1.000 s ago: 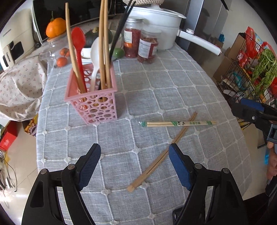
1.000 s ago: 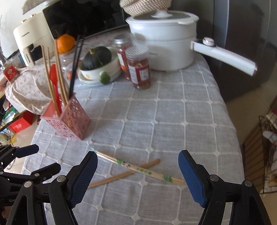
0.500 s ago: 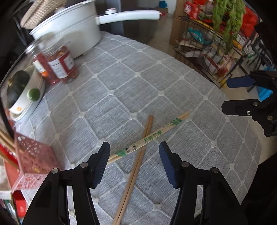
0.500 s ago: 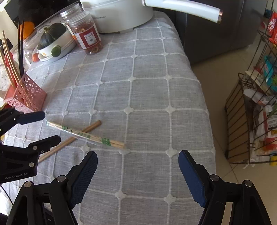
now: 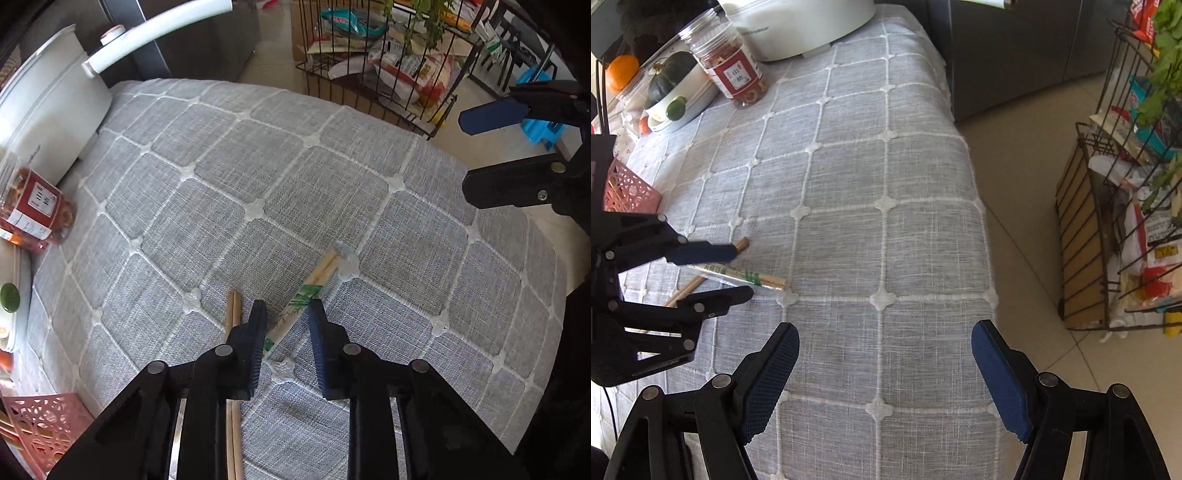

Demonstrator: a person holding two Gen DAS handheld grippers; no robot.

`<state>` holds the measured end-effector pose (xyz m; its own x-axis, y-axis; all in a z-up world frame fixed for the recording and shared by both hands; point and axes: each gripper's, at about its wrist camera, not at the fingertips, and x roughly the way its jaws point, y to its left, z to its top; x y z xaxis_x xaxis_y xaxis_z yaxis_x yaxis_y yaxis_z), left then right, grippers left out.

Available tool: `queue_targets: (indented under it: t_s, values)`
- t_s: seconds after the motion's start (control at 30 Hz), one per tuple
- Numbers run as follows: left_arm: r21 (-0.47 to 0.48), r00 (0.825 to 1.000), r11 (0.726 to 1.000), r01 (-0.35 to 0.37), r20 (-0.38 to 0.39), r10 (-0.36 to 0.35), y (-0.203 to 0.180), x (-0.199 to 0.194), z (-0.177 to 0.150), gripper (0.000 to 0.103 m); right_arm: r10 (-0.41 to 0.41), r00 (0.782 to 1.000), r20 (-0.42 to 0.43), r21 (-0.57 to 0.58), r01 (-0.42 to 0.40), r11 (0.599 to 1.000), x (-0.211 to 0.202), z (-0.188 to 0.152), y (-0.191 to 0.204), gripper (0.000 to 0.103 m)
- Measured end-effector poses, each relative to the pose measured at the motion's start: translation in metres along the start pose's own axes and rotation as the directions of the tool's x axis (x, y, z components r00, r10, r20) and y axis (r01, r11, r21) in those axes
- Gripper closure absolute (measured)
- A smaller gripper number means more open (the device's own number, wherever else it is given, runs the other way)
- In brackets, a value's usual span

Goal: Organize utensils
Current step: 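Move the left tool to the paper-wrapped chopsticks and grasp them, then grasp the last wooden chopstick with the right tool while the left tool lifts the wrapped chopsticks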

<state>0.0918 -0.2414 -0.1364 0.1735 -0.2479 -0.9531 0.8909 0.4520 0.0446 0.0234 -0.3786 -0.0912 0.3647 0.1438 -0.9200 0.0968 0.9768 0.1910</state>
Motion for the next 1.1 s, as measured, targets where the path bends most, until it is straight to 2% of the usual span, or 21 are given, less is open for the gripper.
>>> queue_targets:
  t_s: [0.13, 0.33, 0.5, 0.63, 0.73, 0.97, 1.1]
  values:
    - [-0.052, 1.0, 0.999, -0.007, -0.01, 0.007, 0.001, 0.0, -0.002, 0.093, -0.002, 1.0, 0.005, 0.002, 0.002, 1.0, -0.001, 0.0, 0.0, 0.023]
    - [-0.17, 0.999, 0.984, -0.045, 0.02, 0.049, 0.016, -0.018, -0.018, 0.093, 0.02, 1.0, -0.004, 0.022, -0.02, 1.0, 0.001, 0.001, 0.004, 0.023]
    - [-0.282, 0.992, 0.957, -0.063, 0.09, 0.092, 0.032, -0.064, -0.04, 0.093, 0.07, 0.997, -0.013, 0.054, -0.069, 0.996, 0.004, 0.006, 0.015, 0.023]
    - [-0.448, 0.98, 0.893, -0.05, 0.15, 0.13, 0.054, -0.108, -0.077, 0.093, 0.092, 0.995, -0.028, 0.084, -0.089, 0.992, 0.014, 0.011, 0.026, 0.023]
    - [-0.539, 0.971, 0.84, -0.058, 0.165, 0.173, 0.062, -0.132, -0.106, 0.093, 0.109, 0.993, -0.047, 0.115, -0.103, 0.988, 0.025, 0.015, 0.038, 0.023]
    - [-0.662, 0.937, 0.747, -0.053, 0.226, 0.267, 0.077, -0.168, -0.169, 0.093, 0.121, 0.988, -0.1, 0.108, -0.111, 0.988, 0.053, 0.023, 0.087, 0.023]
    - [-0.705, 0.922, 0.708, -0.031, 0.253, 0.292, 0.09, -0.176, -0.19, 0.093, 0.115, 0.986, -0.123, 0.075, -0.106, 0.991, 0.068, 0.026, 0.115, 0.023]
